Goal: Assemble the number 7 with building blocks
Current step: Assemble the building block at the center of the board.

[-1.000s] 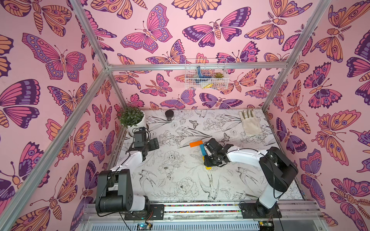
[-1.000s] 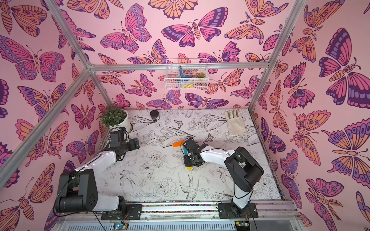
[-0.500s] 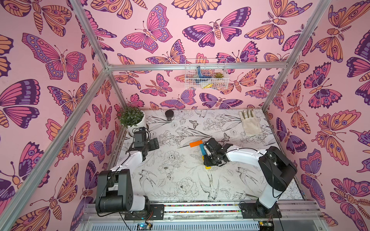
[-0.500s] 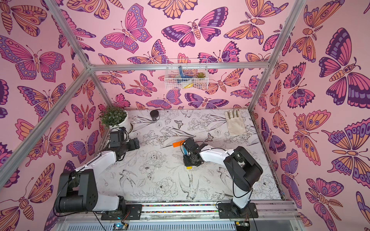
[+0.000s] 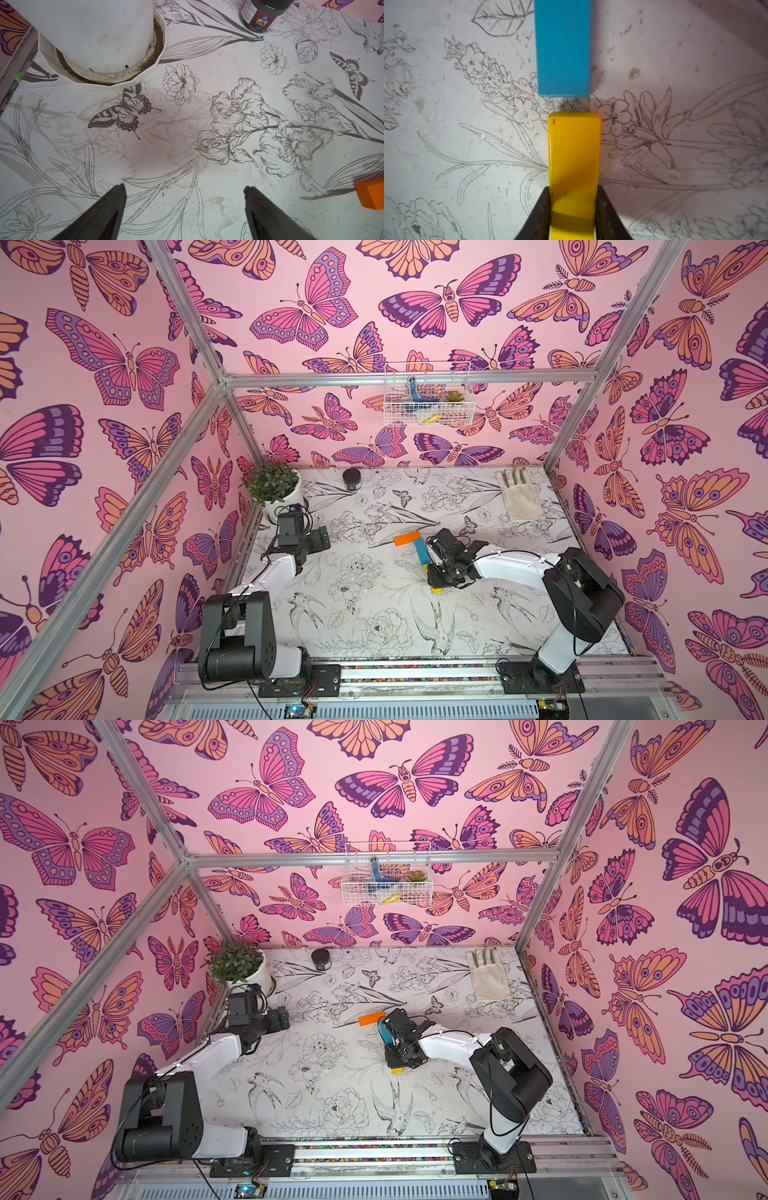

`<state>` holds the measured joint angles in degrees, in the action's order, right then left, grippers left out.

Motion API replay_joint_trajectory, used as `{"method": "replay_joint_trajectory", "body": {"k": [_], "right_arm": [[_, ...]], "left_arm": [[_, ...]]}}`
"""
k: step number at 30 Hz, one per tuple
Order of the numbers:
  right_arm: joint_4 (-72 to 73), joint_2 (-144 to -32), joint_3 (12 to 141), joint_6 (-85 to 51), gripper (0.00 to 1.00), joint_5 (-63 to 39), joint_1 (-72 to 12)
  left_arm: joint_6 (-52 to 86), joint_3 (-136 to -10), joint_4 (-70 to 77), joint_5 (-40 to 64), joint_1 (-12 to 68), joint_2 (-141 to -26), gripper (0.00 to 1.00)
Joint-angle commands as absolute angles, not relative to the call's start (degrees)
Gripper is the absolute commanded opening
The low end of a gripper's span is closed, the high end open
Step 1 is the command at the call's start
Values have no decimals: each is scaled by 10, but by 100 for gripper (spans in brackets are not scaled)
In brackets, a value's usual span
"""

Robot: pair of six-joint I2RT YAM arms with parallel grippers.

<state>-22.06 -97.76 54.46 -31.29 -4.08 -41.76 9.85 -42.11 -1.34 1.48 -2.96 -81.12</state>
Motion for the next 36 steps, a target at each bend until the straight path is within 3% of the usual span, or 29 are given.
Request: {"method": "replay_joint_trajectory", "body": {"k": [1, 22, 25, 32, 36], "right_arm": [[-246, -965, 533, -321, 16, -28, -414], [-229, -1007, 571, -321, 18, -37, -414], [-223, -1007, 568, -325, 32, -41, -415], [-217, -1007, 567, -328, 39, -54, -414], [-206, -1006, 564, -336, 38, -68, -414]], "left_arm": [[93, -421, -12, 8, -27, -815, 94], [93, -423, -11, 10, -28, -816, 94], [93, -424, -11, 10, -28, -817, 94], [93, -423, -12, 11, -28, -818, 94], [93, -425, -12, 11, -27, -819, 94]]}}
